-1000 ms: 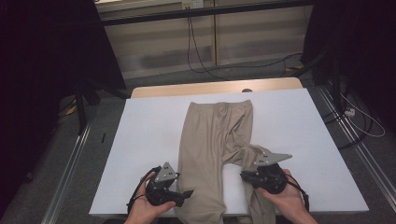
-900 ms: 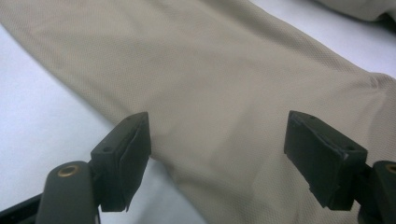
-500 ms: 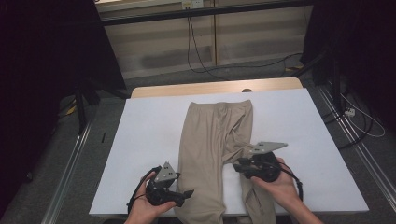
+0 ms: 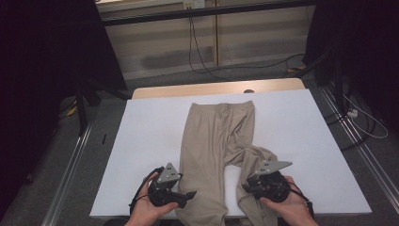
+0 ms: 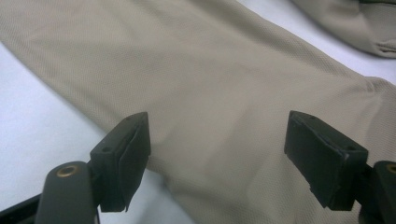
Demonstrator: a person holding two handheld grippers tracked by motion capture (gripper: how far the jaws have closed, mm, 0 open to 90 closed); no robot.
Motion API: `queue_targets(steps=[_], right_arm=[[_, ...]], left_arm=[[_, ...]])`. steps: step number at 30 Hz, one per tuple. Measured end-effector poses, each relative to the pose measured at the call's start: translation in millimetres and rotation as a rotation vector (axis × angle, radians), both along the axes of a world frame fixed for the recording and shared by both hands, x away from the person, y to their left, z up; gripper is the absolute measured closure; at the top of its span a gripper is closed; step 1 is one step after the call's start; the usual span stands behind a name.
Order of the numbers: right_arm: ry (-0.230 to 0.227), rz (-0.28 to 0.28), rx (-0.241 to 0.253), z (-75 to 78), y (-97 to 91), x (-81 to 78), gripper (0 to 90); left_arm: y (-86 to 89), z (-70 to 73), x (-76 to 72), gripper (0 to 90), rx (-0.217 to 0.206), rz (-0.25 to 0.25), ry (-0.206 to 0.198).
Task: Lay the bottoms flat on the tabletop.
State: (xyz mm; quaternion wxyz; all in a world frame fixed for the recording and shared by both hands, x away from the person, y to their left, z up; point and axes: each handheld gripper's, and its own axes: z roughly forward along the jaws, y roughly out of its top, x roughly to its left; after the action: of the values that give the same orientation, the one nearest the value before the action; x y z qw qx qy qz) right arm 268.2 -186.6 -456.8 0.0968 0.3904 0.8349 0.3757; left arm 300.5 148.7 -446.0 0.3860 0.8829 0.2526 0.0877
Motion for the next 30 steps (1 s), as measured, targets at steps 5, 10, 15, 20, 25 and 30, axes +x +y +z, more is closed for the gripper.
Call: queue_targets(steps=[5, 10, 15, 20, 25, 30], right_arm=[[-0.013, 0.095, -0.006, -2.1, 21.4, -4.7, 74.4], [-0.034, 0.064, 0.043, 7.7, 7.8, -2.3, 68.2], [-0.058, -0.014, 0.071, 16.0, -22.6, 0.4, 70.8], [-0.032, -0.054, -0.002, 6.9, -39.9, 0.9, 71.5], [-0.024, -0.067, -0.061, 0.0, -37.4, 2.3, 65.3], [-0.020, -0.064, -0.071, 1.0, -41.8, 0.3, 89.8]], left_arm=[[-3.5, 0.8, -0.2, 23.1, -0.012, -0.002, -0.004], [-16.6, 5.0, -0.7, 28.6, -0.038, -0.016, 0.008], [-48.7, 11.8, -3.8, 44.4, -0.046, -0.080, -0.006], [-89.4, 12.9, 0.0, 50.6, -0.037, -0.160, -0.001], [-130.2, 6.6, 4.2, 37.6, 0.014, -0.257, 0.019], [-156.4, -7.1, 9.6, 38.5, 0.093, -0.218, 0.028]])
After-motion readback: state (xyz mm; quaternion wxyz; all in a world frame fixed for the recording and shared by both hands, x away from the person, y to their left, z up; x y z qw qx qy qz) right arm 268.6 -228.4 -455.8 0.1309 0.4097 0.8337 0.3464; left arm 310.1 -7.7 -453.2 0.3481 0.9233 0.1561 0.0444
